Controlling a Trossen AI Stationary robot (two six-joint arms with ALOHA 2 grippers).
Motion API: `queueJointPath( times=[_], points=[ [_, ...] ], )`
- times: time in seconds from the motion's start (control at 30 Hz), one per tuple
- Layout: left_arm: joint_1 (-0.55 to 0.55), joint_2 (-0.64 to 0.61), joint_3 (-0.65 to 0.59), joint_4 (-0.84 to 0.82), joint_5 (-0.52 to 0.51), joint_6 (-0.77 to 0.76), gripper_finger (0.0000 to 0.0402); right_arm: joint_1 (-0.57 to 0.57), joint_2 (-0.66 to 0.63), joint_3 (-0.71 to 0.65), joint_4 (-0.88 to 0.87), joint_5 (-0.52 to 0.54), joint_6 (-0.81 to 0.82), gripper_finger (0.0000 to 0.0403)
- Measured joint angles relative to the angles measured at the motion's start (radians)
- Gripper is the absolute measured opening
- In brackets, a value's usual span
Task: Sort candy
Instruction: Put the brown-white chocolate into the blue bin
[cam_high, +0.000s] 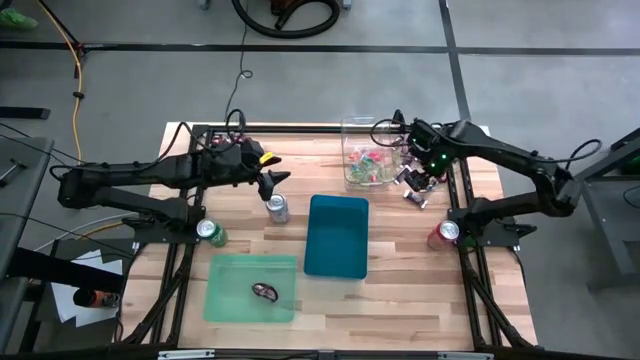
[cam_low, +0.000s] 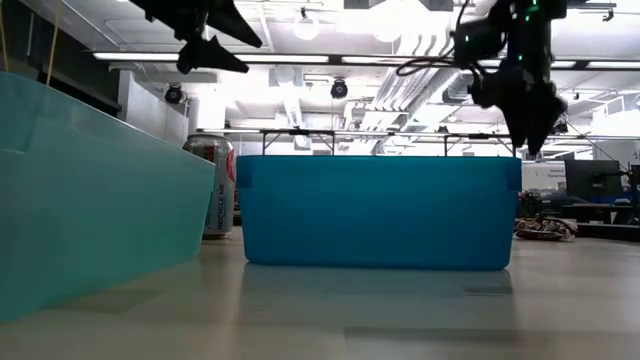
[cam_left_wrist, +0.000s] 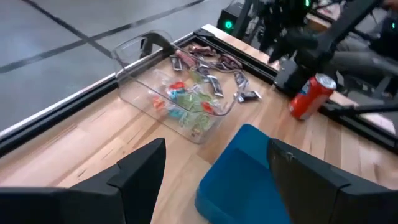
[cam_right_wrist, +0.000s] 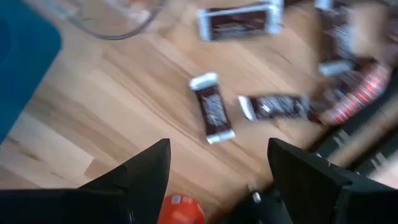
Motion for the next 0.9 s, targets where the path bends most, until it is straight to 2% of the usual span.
queueJointPath(
  times=[0.27,0.4,0.5,0.67,0.9],
  points=[
    [0.019,0.000,0.000,0.010,-0.011,-0.086,0.0266,-0.040,0.000,-0.137,0.188,-0.121,-0.194,0.0264],
    [0.019,0.000,0.000,0.045,-0.016,-0.054,0.0266,-0.039,0.000,-0.178,0.188,-0.120,-0.254,0.0264],
    [0.019,0.000,0.000,0.047,0.016,-0.045,0.0266,-0.039,0.000,-0.207,0.205,-0.119,-0.273,0.0264],
    [0.019,0.000,0.000,0.047,0.069,-0.044,0.0266,-0.039,0.000,-0.268,0.278,-0.077,-0.261,0.0264],
    [0.019,0.000,0.000,0.046,0.072,-0.044,0.0266,-0.039,0.021,-0.288,0.309,-0.052,-0.233,0.0264]
  ],
)
